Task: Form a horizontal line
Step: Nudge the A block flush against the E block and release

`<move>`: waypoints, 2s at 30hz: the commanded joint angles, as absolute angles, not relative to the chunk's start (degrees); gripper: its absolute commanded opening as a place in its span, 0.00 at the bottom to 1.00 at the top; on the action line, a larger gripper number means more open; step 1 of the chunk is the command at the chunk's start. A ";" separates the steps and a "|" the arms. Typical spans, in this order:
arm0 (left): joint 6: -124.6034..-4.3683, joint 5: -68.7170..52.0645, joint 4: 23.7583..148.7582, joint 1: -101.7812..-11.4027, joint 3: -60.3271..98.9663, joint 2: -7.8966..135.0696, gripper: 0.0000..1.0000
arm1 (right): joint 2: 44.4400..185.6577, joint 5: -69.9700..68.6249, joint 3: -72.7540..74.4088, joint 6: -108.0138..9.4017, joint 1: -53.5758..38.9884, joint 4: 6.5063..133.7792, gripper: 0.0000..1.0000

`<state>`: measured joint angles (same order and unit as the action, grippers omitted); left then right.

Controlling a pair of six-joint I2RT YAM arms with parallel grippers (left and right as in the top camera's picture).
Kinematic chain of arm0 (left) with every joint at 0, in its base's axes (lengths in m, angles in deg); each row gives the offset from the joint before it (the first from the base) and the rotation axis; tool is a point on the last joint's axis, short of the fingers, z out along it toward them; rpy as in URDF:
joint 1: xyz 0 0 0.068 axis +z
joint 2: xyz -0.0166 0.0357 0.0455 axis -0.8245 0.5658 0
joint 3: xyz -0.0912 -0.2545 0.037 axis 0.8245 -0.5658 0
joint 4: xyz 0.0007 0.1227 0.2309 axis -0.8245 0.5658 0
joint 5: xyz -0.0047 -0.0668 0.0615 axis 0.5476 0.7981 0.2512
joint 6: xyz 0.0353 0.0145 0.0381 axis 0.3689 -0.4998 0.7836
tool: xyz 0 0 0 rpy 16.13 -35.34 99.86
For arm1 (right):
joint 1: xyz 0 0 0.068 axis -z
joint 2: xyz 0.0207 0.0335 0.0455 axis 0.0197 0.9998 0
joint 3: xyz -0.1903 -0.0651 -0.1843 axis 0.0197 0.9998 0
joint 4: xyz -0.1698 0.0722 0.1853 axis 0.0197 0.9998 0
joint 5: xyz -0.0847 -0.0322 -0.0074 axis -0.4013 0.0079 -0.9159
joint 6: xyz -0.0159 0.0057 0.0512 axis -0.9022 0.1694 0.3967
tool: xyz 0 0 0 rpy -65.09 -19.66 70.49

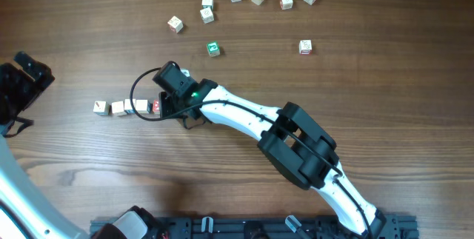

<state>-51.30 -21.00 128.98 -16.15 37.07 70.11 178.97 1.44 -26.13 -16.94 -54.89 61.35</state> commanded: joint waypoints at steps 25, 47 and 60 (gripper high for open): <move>-51.60 -20.11 128.87 -15.93 38.07 70.11 1.00 | 180.26 4.50 -25.65 -16.74 -55.28 56.84 0.05; -51.60 -20.11 128.87 -15.93 38.07 70.11 1.00 | 180.26 -4.14 -25.67 -16.56 -55.06 60.45 0.04; -51.62 -20.11 128.87 -15.93 38.07 70.11 1.00 | 180.24 -4.84 -25.67 -16.50 -51.98 64.51 0.04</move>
